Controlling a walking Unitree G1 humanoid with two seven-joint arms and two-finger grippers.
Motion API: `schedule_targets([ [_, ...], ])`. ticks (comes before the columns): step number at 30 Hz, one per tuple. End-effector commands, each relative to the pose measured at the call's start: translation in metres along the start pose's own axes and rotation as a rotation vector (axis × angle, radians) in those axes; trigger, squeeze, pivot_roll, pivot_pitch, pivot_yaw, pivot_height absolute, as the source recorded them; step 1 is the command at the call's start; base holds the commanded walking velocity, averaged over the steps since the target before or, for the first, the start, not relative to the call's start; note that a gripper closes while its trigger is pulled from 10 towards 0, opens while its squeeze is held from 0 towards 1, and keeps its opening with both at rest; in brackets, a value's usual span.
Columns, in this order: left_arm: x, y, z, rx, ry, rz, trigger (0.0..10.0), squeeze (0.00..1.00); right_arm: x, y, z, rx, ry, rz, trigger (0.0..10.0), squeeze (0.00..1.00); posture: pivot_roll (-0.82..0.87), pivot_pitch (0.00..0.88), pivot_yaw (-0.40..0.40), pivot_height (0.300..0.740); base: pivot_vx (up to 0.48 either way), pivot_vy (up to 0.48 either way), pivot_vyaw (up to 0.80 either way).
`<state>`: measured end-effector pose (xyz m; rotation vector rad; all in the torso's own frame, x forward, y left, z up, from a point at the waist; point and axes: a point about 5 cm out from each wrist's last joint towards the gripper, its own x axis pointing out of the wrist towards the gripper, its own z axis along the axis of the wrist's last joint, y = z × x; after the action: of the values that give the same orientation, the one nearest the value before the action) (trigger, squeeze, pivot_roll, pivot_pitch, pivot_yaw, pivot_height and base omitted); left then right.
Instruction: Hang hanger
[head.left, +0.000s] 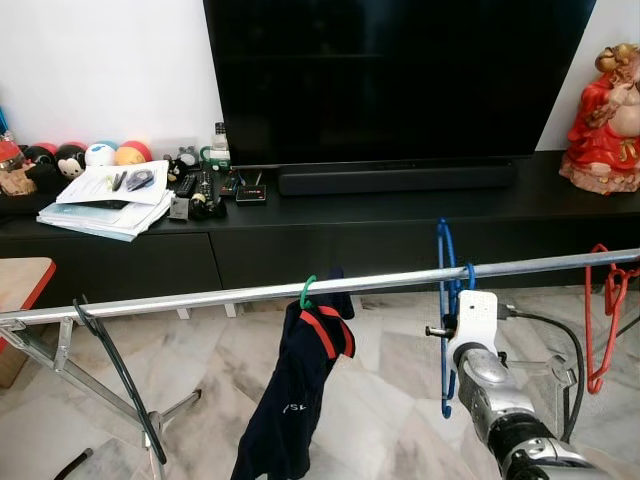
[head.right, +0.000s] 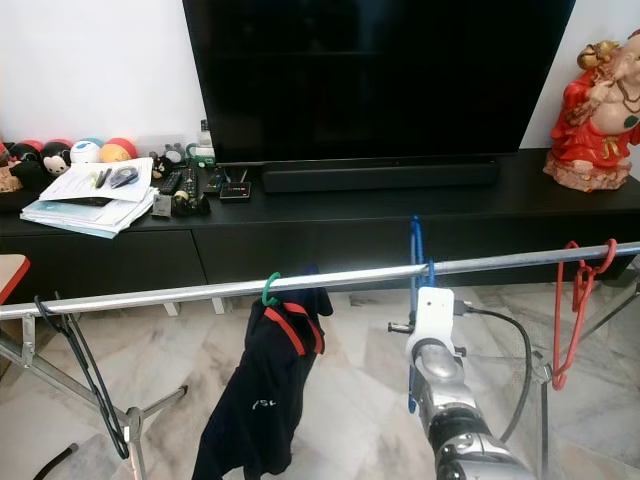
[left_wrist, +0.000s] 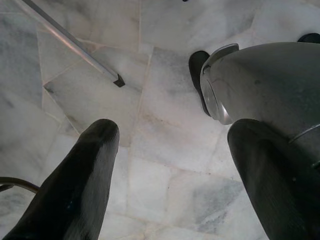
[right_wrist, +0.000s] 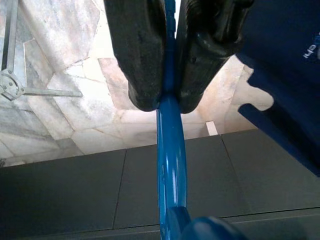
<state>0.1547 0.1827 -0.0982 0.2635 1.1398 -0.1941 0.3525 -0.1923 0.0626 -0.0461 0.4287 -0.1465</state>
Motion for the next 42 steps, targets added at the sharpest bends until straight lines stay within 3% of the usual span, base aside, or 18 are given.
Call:
schedule_targets([
  [1, 0.003, -0.029, 0.022, -0.014, -0.067, -0.082, 10.0, 0.0, 0.001, -0.001, 0.007, -0.007, -0.004, 0.004, 10.0, 0.0, 0.13, 0.0, 0.003, 0.74, 0.0, 0.0, 0.0],
  [7, 0.002, -0.023, 0.015, -0.016, -0.06, -0.078, 10.0, 0.0, 0.003, 0.002, 0.009, 0.01, 0.033, 0.019, 10.0, 0.0, 0.13, 0.0, 0.004, 0.74, 0.0, 0.0, 0.0],
  [10, 0.002, -0.024, 0.009, -0.015, -0.055, -0.083, 10.0, 0.0, 0.003, 0.004, 0.006, 0.017, 0.078, 0.042, 10.0, 0.0, 0.13, 0.0, 0.004, 0.74, 0.0, 0.0, 0.0],
  [26, 0.0, -0.032, -0.008, -0.015, -0.042, -0.094, 10.0, 0.0, 0.002, 0.008, 0.003, 0.028, 0.111, 0.09, 10.0, 0.0, 0.13, 0.0, 0.005, 0.74, 0.0, 0.0, 0.0],
  [27, 0.0, -0.031, -0.007, -0.015, -0.04, -0.092, 10.0, 0.0, 0.002, 0.008, 0.003, 0.026, 0.115, 0.092, 10.0, 0.53, 0.13, 0.0, 0.005, 0.74, 0.0, 0.0, 0.0],
  [28, 0.001, -0.031, -0.006, -0.015, -0.038, -0.091, 10.0, 0.0, 0.002, 0.008, 0.002, 0.029, 0.119, 0.095, 10.0, 0.66, 0.13, 0.0, 0.005, 0.74, 0.0, 0.0, 0.0],
  [29, 0.0, -0.03, -0.006, -0.016, -0.036, -0.089, 10.0, 0.0, 0.002, 0.008, 0.002, 0.032, 0.12, 0.097, 10.0, 1.0, 0.13, 0.0, 0.005, 0.74, 0.0, 0.0, 0.0],
  [34, -0.002, -0.012, -0.015, -0.021, -0.025, -0.073, 10.0, 0.0, 0.002, 0.008, 0.003, 0.035, 0.101, 0.097, 10.0, 1.0, 0.13, 0.0, 0.006, 0.74, 0.0, 0.0, 0.0],
  [36, -0.005, 0.006, -0.024, -0.024, -0.015, -0.059, 10.0, 0.0, 0.002, 0.008, 0.005, 0.04, 0.085, 0.092, 10.0, 1.0, 0.13, 0.001, 0.007, 0.74, 0.0, 0.0, 0.0],
  [42, -0.009, 0.017, -0.036, -0.026, -0.002, -0.049, 10.0, 0.0, 0.002, 0.007, 0.008, 0.038, 0.03, 0.091, 10.0, 1.0, 0.13, 0.006, 0.008, 0.74, 0.0, 0.0, 0.0],
])
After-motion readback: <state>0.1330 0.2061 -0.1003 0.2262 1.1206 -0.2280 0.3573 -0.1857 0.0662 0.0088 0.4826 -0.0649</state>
